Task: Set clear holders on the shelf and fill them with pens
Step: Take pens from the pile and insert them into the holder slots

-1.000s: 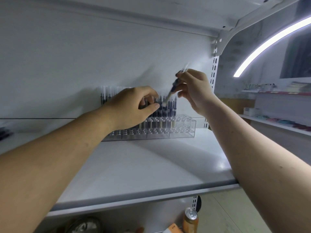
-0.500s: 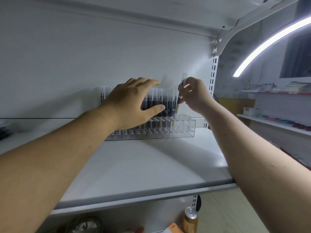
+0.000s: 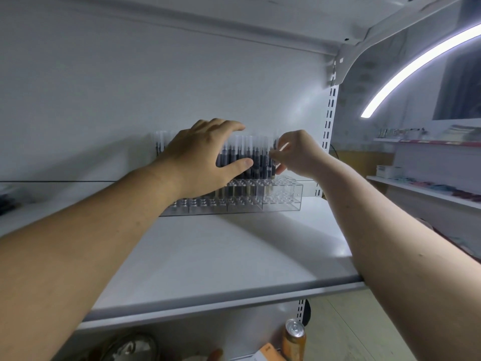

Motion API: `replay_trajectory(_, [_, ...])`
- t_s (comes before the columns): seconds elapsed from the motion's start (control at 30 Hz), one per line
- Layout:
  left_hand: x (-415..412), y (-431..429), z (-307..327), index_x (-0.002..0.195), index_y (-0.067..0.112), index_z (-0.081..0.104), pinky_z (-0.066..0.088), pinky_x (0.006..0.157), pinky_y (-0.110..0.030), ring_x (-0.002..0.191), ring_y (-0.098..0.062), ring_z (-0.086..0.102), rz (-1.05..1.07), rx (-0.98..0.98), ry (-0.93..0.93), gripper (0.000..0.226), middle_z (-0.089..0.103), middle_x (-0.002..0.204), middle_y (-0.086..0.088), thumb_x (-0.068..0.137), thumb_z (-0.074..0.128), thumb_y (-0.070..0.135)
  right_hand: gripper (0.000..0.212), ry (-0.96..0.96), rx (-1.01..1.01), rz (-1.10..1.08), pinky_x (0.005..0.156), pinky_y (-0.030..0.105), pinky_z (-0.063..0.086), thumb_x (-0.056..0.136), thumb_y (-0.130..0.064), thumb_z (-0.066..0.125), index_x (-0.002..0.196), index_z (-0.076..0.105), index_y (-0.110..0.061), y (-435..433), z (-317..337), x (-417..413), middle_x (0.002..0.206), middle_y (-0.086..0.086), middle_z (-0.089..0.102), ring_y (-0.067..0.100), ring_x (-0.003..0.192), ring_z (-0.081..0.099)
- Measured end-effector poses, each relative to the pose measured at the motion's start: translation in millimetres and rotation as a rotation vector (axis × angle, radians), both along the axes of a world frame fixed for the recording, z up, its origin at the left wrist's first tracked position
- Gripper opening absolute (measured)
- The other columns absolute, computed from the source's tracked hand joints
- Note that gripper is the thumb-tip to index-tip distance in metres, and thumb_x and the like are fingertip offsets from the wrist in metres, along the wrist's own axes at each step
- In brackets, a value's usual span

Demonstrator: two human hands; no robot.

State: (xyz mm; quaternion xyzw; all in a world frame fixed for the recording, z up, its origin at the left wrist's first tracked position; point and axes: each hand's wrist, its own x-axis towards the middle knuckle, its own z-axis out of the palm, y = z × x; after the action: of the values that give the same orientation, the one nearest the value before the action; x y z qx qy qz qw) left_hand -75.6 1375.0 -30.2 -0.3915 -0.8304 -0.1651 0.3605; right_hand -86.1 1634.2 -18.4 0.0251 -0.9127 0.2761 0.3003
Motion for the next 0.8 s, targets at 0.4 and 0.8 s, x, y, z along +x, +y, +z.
replay_trajectory(0.4, [-2, -1, 0, 0.152, 0.031, 0.043, 0.042, 0.112, -0.049, 0.14, -0.018, 0.044, 0.004, 0.008, -0.007, 0.068, 0.05, 0.153, 0.007, 0.095, 0.055, 0.066, 0.013, -0.054, 0.094, -0.057, 0.049, 0.019, 0.043, 0.093, -0.026, 0.071, 0.092, 0.075, -0.014, 6, 5, 9, 0.084, 0.005, 0.077, 0.011, 0.061, 0.06])
replay_trajectory(0.8, [-3, -14, 13, 0.15, 0.027, 0.046, 0.045, 0.109, -0.047, 0.138, -0.02, 0.046, 0.085, -0.004, 0.055, 0.065, 0.053, 0.15, 0.003, 0.096, 0.055, 0.064, 0.033, 0.321, 0.163, 0.093, 0.093, 0.04, 0.056, 0.096, -0.041, 0.066, 0.123, 0.064, -0.023, -34, 11, 15, 0.113, -0.005, 0.067, 0.014, 0.103, 0.064])
